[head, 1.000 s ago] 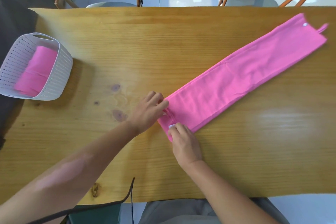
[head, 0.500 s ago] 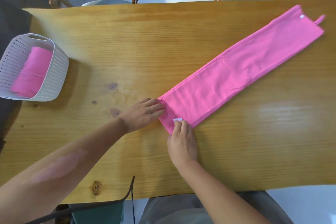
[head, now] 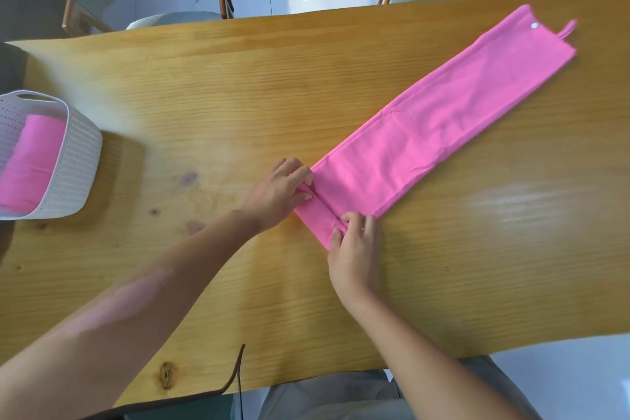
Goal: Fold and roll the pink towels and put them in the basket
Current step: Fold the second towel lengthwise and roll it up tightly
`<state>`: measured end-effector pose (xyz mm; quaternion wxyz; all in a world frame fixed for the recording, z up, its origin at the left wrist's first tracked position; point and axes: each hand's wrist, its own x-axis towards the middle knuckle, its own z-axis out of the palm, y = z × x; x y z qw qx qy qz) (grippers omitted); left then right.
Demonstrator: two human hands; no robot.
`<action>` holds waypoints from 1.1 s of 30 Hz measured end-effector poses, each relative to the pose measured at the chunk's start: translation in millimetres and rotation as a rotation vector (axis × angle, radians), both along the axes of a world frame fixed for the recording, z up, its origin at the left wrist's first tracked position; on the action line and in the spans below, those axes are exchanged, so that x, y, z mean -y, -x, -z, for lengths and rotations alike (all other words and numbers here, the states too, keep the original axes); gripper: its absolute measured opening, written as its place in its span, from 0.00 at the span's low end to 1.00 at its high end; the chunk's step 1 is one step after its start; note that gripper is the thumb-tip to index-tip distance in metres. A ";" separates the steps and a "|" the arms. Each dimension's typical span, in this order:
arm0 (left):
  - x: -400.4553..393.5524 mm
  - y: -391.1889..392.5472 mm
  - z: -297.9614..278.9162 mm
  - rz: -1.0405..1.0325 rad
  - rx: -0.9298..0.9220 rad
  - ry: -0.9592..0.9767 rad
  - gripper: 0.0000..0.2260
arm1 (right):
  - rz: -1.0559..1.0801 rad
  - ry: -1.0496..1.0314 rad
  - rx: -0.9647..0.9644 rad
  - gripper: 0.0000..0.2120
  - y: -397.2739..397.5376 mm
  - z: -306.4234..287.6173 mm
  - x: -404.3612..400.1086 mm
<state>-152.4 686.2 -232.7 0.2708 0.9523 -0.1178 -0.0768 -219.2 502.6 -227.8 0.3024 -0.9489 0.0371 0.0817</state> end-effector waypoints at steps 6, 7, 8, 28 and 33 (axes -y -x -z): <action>2.0 11.3 12.5 0.200 0.325 -0.163 0.02 | -0.431 0.143 0.272 0.08 -9.6 7.2 11.4; -1.7 14.2 16.4 0.236 0.334 -0.183 0.01 | -0.440 0.167 0.290 0.07 -8.3 6.9 10.9; -6.1 17.1 19.9 0.268 0.347 -0.205 0.03 | -0.438 0.195 0.279 0.07 -5.7 6.8 9.4; 35.1 -39.7 -4.3 -0.005 0.108 -0.119 0.07 | -0.097 0.048 0.160 0.09 -53.6 2.5 38.7; 34.7 -27.7 9.6 0.165 0.297 -0.238 0.09 | -0.288 0.143 0.304 0.11 -59.2 8.8 43.8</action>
